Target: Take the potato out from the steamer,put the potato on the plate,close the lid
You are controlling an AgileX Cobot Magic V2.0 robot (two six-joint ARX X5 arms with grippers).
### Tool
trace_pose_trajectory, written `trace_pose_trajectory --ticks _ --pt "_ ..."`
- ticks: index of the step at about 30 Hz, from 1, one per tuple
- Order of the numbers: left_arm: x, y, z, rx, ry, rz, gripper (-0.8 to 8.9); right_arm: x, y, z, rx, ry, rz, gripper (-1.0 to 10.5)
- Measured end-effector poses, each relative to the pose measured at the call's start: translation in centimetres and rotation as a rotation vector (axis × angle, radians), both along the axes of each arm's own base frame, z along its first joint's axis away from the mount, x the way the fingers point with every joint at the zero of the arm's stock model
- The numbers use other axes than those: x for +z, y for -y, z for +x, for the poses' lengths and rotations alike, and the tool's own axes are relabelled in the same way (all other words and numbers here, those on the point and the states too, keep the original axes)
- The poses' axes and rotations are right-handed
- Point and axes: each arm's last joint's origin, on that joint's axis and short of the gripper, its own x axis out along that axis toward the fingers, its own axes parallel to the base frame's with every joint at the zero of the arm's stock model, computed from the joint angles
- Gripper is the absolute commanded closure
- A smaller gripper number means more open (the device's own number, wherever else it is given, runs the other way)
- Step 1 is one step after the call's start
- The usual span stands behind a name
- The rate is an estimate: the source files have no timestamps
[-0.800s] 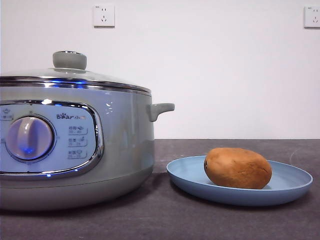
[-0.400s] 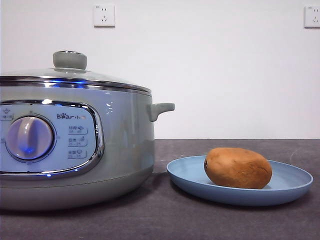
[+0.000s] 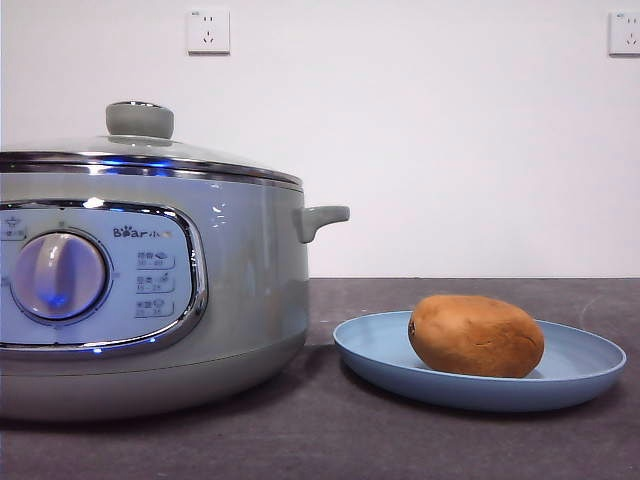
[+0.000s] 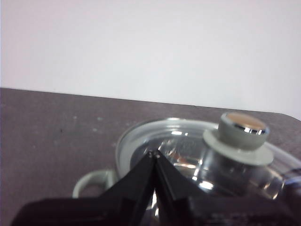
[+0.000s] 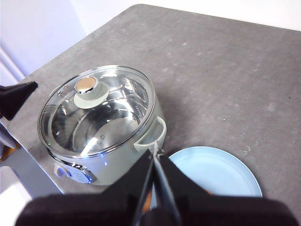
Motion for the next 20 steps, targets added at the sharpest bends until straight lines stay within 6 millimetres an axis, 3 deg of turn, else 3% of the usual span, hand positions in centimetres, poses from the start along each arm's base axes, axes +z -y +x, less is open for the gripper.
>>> trace_pose_trajectory --ticks 15,20 --pt "-3.4 -0.4 -0.4 0.079 -0.207 0.008 8.17 0.0 0.0 0.0 0.000 0.000 0.000 9.5" --pt "-3.4 -0.4 -0.4 0.074 -0.207 -0.002 8.17 0.0 0.0 0.0 0.000 0.000 0.000 9.5"
